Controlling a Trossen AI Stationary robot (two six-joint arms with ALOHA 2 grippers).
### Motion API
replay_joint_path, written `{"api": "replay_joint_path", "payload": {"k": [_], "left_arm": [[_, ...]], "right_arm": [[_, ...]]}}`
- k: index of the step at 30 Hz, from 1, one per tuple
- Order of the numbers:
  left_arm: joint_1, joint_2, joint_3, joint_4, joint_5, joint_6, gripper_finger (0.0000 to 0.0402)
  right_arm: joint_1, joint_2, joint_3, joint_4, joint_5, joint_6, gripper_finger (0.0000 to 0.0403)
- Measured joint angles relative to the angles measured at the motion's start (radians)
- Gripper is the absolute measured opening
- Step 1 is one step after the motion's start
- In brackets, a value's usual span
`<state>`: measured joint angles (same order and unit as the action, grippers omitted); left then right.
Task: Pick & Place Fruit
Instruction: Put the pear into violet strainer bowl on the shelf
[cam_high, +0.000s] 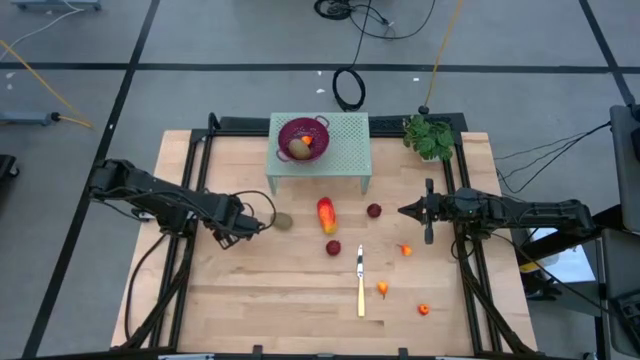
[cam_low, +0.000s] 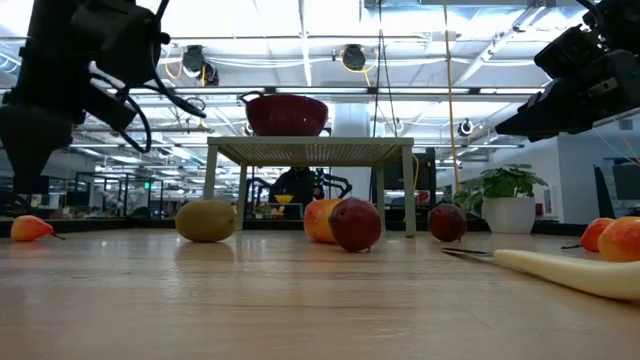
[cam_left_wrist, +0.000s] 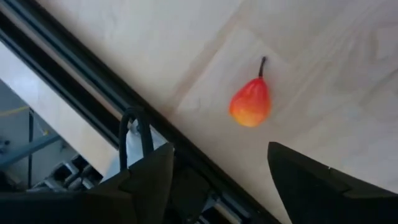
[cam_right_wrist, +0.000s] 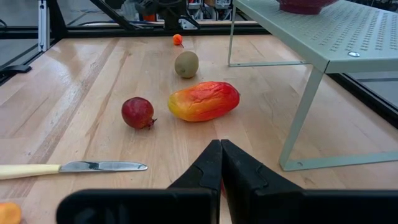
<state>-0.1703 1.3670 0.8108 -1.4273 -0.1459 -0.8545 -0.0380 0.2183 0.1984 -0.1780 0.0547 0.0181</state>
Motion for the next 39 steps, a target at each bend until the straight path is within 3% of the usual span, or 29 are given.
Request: {"api": "replay_joint_path", "payload": {"k": [4, 10, 21, 26, 35, 39], "left_arm": [[0.001, 0.0, 0.002, 0.012, 0.01, 0.051, 0.027], [0.025, 0.0, 0.002, 0.018, 0.115, 0.138, 0.0271], [0.186, 0.0, 0.017, 0.078, 0.181, 0.203, 0.0271], [0.26, 0.005, 0.018, 0.212, 0.233, 0.203, 0.0271], [0.367, 0.029, 0.018, 0.18, 0.231, 0.187, 0.0271], [0.406, 0.029, 0.018, 0.177, 0.298, 0.127, 0.0271]], "right_arm": [[0.0, 0.0, 0.0, 0.0, 0.002, 0.002, 0.0004], [0.0, 0.0, 0.0, 0.0, 0.002, 0.05, 0.0004], [0.0, 0.0, 0.0, 0.0, 0.004, 0.049, 0.0004], [0.0, 0.0, 0.0, 0.0, 0.004, 0.049, 0.0004], [0.0, 0.0, 0.0, 0.0, 0.004, 0.049, 0.0004], [0.0, 0.0, 0.0, 0.0, 0.004, 0.049, 0.0004]]}}
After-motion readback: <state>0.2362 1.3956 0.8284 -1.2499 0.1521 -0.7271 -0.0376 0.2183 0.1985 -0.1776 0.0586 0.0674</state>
